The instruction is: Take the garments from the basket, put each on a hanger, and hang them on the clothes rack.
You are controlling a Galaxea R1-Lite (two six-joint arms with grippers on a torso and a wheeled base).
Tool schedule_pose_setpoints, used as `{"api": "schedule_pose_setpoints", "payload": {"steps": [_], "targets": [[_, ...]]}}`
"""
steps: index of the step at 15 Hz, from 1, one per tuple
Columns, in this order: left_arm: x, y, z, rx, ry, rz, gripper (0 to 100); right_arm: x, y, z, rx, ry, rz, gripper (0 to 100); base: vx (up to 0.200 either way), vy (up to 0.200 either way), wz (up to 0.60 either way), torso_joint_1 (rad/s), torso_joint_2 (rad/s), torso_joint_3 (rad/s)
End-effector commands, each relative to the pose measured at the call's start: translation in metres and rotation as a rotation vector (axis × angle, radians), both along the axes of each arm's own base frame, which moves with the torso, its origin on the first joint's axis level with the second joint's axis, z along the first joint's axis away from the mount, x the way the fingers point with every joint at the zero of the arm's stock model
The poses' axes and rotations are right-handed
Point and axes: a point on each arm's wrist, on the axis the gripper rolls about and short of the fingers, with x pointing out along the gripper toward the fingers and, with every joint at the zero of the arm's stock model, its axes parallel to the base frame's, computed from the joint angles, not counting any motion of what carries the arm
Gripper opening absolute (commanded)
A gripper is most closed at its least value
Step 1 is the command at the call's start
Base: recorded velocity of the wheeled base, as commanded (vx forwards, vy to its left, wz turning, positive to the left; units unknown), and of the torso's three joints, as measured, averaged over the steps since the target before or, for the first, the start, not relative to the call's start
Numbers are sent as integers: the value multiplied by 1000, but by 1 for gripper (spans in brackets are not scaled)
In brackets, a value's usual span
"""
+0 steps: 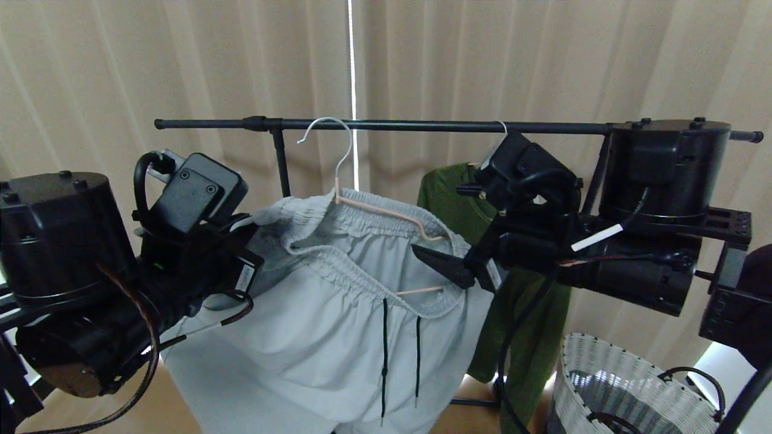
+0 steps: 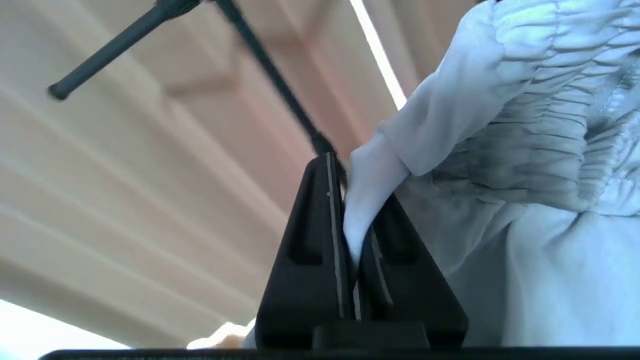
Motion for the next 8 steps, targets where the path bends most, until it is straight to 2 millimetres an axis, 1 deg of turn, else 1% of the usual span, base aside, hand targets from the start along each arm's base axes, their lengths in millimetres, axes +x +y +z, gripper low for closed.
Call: {"api": "schedule_pose_setpoints", "payload": {"steps": [1, 5, 8], "targets": [[-4, -6, 0, -7, -1, -32, 0, 17, 14, -9, -24, 9, 0, 100, 0, 0, 0, 0, 0, 0], [-8, -12, 2, -13, -5, -63, 0, 26, 21, -12, -28, 12, 1, 100, 0, 0, 0, 0, 0, 0], [-10, -13, 3, -16, -12, -71, 0, 26, 22, -15, -34, 19, 1, 100, 0, 0, 0, 0, 0, 0]]}}
